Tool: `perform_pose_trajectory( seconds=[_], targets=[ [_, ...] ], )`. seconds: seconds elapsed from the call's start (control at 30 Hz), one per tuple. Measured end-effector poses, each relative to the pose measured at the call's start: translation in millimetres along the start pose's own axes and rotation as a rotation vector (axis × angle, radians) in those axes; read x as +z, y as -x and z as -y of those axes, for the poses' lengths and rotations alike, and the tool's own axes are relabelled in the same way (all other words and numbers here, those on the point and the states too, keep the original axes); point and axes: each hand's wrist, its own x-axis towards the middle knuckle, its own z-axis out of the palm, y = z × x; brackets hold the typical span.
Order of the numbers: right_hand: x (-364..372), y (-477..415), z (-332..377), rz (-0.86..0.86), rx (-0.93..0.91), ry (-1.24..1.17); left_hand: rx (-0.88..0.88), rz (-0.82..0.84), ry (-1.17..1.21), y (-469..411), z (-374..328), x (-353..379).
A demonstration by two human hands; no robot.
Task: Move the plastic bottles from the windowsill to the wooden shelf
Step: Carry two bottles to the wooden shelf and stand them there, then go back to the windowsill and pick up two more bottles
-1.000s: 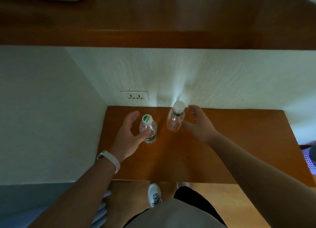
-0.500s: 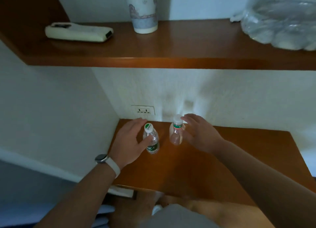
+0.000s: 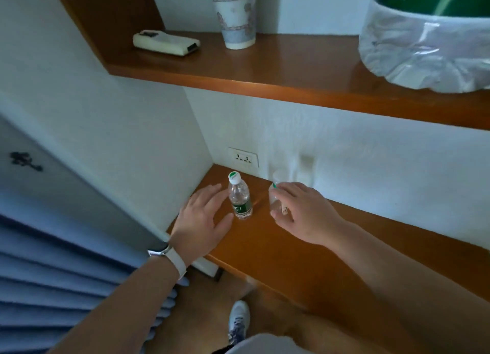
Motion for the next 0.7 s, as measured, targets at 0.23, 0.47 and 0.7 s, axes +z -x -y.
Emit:
perform_pose_trajectory(
  seconds=[0.23,0.47,0.7],
  targets=[
    [-5,-6,26,-0.022,-0.197,-0.017,-0.155,0.043,-0.22,53,-1,-23],
    [-6,-5,62,-0.039,-0.334,-0.019,-0.237,-0.002,-0.28,89,0,-42],
    [-4,3,113,-0.029,-0.473,0.01,-0.305,-0.074,-0.238,143,8,-64]
  ],
)
